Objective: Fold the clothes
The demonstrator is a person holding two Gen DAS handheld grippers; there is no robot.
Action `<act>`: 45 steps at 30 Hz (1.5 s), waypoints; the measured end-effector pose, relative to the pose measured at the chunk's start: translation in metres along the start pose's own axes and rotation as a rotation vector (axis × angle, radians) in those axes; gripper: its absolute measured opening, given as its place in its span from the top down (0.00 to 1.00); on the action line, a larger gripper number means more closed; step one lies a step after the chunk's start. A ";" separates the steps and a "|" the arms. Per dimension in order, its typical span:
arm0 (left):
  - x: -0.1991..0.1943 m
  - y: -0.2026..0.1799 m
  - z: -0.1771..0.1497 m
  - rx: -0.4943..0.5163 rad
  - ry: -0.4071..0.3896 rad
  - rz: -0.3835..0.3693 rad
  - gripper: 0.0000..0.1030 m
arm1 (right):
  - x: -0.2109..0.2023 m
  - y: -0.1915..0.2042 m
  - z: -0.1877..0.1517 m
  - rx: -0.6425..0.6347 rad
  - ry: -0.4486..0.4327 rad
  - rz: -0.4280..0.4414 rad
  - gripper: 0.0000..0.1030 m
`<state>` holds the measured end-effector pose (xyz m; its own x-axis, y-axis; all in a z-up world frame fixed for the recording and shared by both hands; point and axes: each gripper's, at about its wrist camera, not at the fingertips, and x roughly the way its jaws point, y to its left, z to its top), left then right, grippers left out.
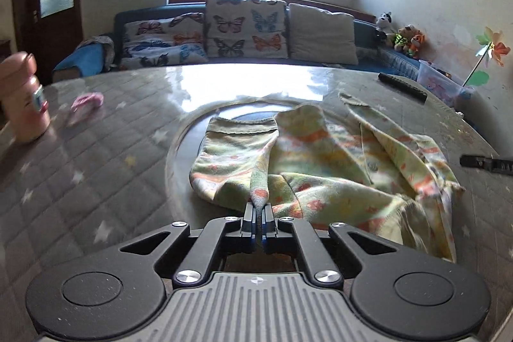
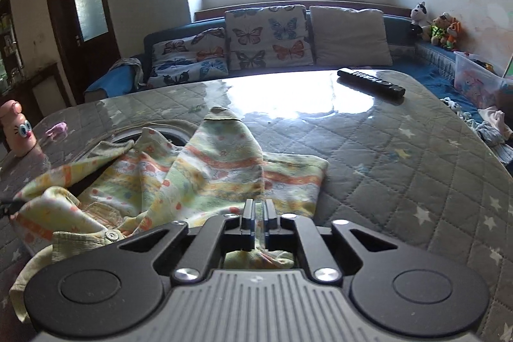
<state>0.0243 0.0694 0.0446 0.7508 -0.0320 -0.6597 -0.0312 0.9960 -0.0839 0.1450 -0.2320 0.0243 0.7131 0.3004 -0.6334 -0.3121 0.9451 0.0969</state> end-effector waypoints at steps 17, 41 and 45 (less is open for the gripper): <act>-0.022 0.004 -0.048 -0.050 0.065 0.038 0.97 | 0.054 0.041 0.006 -0.094 0.092 0.019 0.93; -0.017 0.003 -0.055 -0.006 0.103 0.046 0.90 | -0.088 -0.071 -0.110 0.183 0.052 -0.251 0.64; -0.019 0.004 -0.052 0.000 0.089 0.059 0.64 | -0.083 -0.061 -0.095 0.119 0.020 -0.251 0.42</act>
<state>-0.0245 0.0697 0.0185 0.6858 0.0198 -0.7275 -0.0739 0.9964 -0.0426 0.0452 -0.3272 -0.0017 0.7457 0.0539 -0.6641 -0.0511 0.9984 0.0237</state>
